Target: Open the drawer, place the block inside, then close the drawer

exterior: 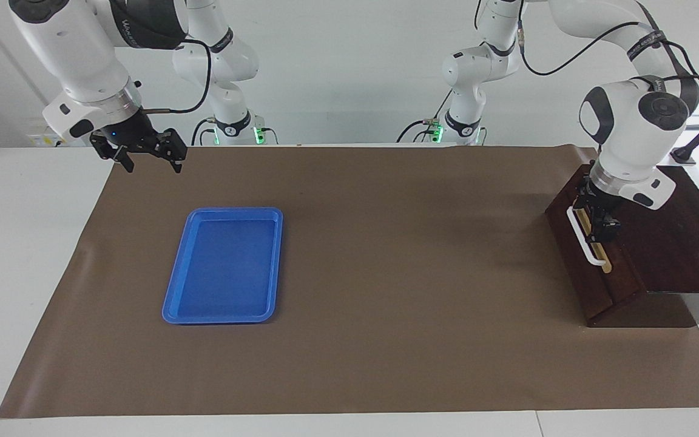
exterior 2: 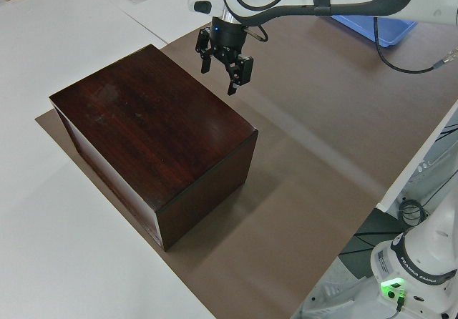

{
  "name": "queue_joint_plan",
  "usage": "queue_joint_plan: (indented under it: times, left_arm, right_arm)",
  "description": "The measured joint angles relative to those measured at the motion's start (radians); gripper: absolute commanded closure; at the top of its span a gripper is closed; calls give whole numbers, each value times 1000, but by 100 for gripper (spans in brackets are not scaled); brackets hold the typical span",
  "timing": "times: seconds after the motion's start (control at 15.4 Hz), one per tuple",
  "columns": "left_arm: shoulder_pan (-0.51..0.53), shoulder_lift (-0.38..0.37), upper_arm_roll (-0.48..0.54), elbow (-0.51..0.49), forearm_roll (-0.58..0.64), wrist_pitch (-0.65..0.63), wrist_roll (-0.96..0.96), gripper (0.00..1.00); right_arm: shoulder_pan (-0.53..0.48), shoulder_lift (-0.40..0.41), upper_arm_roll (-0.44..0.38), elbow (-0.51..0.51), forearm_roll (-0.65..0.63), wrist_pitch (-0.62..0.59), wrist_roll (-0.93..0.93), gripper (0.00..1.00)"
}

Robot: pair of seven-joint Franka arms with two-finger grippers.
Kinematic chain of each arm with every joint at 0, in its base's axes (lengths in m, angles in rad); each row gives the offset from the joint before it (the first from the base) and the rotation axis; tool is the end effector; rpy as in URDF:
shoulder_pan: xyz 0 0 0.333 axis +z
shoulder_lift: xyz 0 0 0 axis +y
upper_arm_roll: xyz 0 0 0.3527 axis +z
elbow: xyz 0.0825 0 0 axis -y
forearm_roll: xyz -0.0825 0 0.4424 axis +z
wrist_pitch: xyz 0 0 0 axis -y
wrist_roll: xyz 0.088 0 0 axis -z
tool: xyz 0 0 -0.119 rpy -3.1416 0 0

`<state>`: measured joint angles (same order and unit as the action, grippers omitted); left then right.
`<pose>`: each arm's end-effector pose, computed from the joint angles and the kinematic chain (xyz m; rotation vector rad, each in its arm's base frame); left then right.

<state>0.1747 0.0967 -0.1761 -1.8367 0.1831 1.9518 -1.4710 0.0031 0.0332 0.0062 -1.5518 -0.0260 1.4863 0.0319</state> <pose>0.6495 0.0163 0.4809 -2.3181 -1.9606 -0.1799 0.6135 0.0024 0.6319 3.1098 -0.0366 -0.1527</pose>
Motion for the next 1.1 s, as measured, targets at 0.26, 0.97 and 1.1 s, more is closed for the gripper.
queue_joint_plan:
  times: [0.26, 0.97, 1.1]
  left_arm:
    - [-47, -72, -12, 43, -65, -129, 173, 0]
    - [-115, -89, 2, 172, -139, -423, 1201, 0]
    - [-117, -86, 2, 173, -145, -423, 1222, 0]
  right_arm:
    - [0, 0, 0, 0, 0, 0, 0, 0]
    - [-3, 0, -1, 0, 0, 0, 0, 0]
    - [-3, 0, -1, 0, 0, 0, 0, 0]
